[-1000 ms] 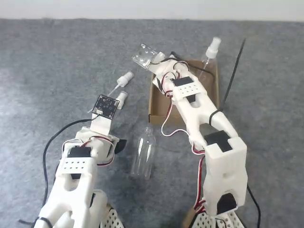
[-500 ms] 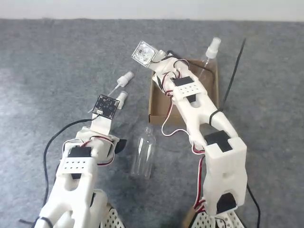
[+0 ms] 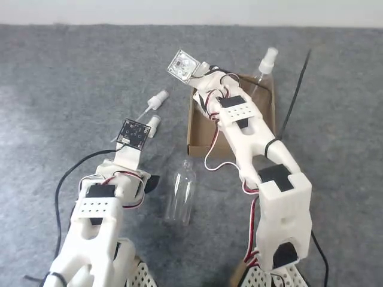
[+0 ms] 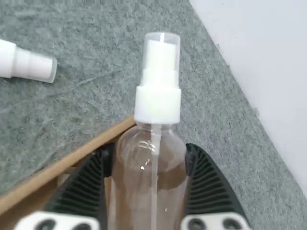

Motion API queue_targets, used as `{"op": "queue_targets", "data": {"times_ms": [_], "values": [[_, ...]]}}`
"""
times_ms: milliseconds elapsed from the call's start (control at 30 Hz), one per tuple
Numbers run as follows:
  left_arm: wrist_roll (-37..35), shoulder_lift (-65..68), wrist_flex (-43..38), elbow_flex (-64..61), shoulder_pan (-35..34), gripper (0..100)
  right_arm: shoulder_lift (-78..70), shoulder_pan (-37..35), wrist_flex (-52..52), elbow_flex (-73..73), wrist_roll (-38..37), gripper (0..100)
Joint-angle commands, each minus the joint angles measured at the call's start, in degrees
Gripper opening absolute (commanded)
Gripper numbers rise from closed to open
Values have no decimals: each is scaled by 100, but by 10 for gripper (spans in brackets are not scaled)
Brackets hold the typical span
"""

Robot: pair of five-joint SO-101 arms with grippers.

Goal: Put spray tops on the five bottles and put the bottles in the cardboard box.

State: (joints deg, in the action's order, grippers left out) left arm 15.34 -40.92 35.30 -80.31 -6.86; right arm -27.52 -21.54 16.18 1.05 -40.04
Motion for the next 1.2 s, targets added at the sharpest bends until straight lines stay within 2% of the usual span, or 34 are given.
{"op": "queue_targets", "data": {"times_ms": [0,300,567,667,900,967,1167], "values": [[62,-185,35,31,18,306,892,66,-453,-149,527,13],[62,-185,35,31,18,306,1648,154,-2062,-1512,1327,13],[62,-185,35,31,18,306,1763,400,-3662,-2180,3358,6],[62,-185,35,31,18,306,1587,391,-4163,-2391,3842,7],[62,-185,35,31,18,306,1270,418,-4400,-2470,2822,7],[62,-185,35,31,18,306,1182,391,-4462,-2470,2822,7],[62,-185,35,31,18,306,796,418,-5596,-2673,3279,6]]}}
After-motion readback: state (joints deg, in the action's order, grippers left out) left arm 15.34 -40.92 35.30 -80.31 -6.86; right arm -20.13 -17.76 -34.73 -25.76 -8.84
